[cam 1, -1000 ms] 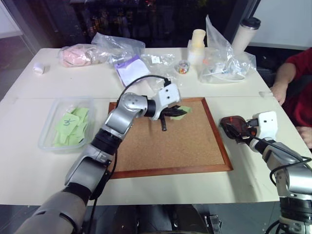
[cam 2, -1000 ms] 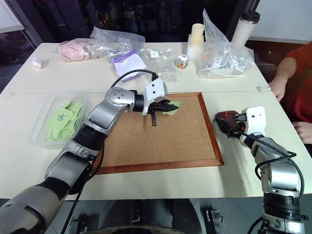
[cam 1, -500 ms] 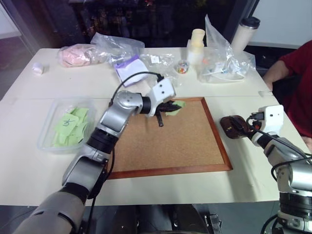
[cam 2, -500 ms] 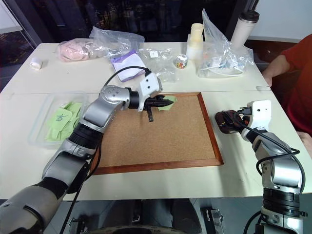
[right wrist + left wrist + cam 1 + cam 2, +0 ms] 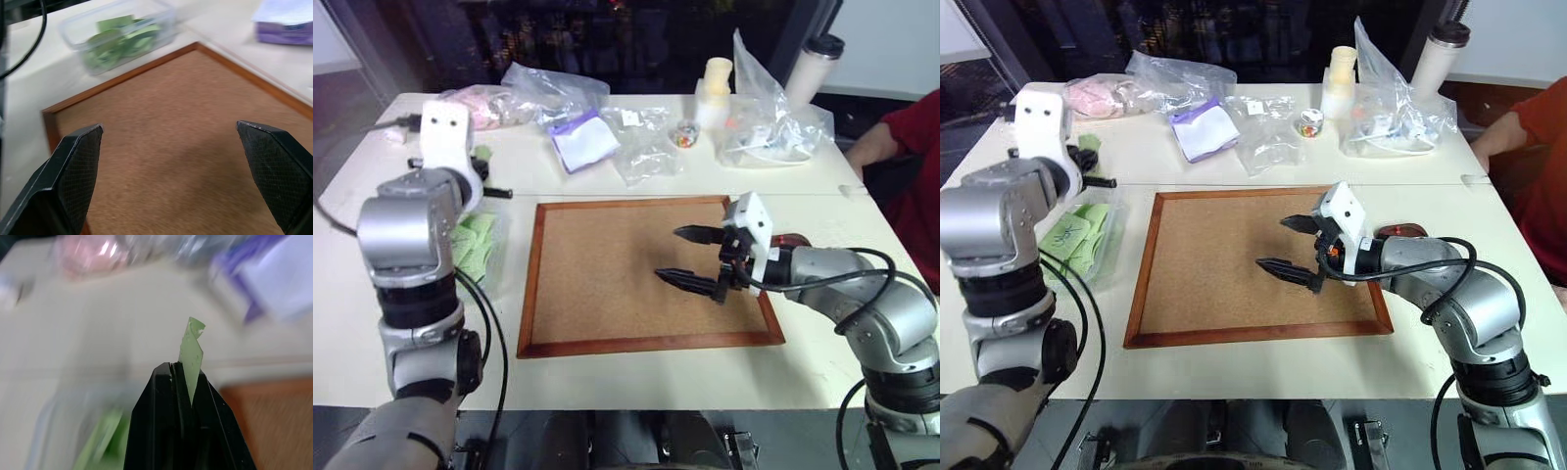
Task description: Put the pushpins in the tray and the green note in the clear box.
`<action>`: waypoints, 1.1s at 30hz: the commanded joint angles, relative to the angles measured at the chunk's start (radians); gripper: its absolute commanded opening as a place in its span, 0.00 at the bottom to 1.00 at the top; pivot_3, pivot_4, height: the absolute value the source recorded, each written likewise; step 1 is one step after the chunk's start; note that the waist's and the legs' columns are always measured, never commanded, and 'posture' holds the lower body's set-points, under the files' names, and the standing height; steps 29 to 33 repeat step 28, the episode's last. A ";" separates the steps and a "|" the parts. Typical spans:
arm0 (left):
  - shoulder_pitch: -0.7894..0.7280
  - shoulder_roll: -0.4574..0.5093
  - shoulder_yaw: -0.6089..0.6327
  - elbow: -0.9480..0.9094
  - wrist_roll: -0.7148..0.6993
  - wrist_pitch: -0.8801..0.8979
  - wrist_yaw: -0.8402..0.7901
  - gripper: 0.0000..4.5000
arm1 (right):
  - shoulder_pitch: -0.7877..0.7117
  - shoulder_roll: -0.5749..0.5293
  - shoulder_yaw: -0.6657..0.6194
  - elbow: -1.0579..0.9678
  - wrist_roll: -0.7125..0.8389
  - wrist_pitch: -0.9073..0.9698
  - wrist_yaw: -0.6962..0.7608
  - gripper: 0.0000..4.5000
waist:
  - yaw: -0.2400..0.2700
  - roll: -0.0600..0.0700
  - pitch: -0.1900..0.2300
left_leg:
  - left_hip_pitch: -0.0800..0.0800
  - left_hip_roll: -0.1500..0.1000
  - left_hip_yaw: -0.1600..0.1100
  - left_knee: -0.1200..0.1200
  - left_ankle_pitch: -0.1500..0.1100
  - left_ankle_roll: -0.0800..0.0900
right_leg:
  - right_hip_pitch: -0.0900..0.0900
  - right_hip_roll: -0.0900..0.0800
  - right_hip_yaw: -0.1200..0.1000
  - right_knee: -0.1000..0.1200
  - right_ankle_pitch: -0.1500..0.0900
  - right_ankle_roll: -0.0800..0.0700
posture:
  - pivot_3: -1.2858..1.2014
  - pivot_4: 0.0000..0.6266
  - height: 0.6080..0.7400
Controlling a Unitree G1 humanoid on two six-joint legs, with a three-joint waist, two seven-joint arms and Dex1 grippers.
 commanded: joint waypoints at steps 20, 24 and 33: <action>0.152 0.099 0.118 -0.173 0.002 -0.019 0.085 0.99 | 0.026 0.005 -0.036 0.054 -0.042 -0.059 0.018 1.00 | -0.005 -0.001 0.000 | 0.001 0.001 0.000 -0.001 0.000 -0.001 | 0.000 0.000 0.000 0.001 0.000 0.000 | 0.52 0.24 0.95; 0.145 0.151 0.157 -0.150 -0.029 -0.086 0.046 0.99 | 0.041 0.016 -0.129 0.013 0.024 -0.007 -0.030 1.00 | -0.005 -0.001 0.000 | 0.001 0.001 0.000 -0.001 0.000 -0.001 | 0.000 0.000 0.000 0.001 0.000 0.000 | 0.52 0.24 0.95; 0.140 0.187 0.178 -0.139 -0.053 -0.088 0.023 0.99 | 0.062 0.026 -0.208 -0.026 0.096 0.039 -0.085 1.00 | -0.006 -0.001 0.000 | 0.001 0.001 0.000 -0.001 0.000 -0.001 | 0.000 0.000 0.000 0.001 0.000 0.000 | 0.52 0.24 0.95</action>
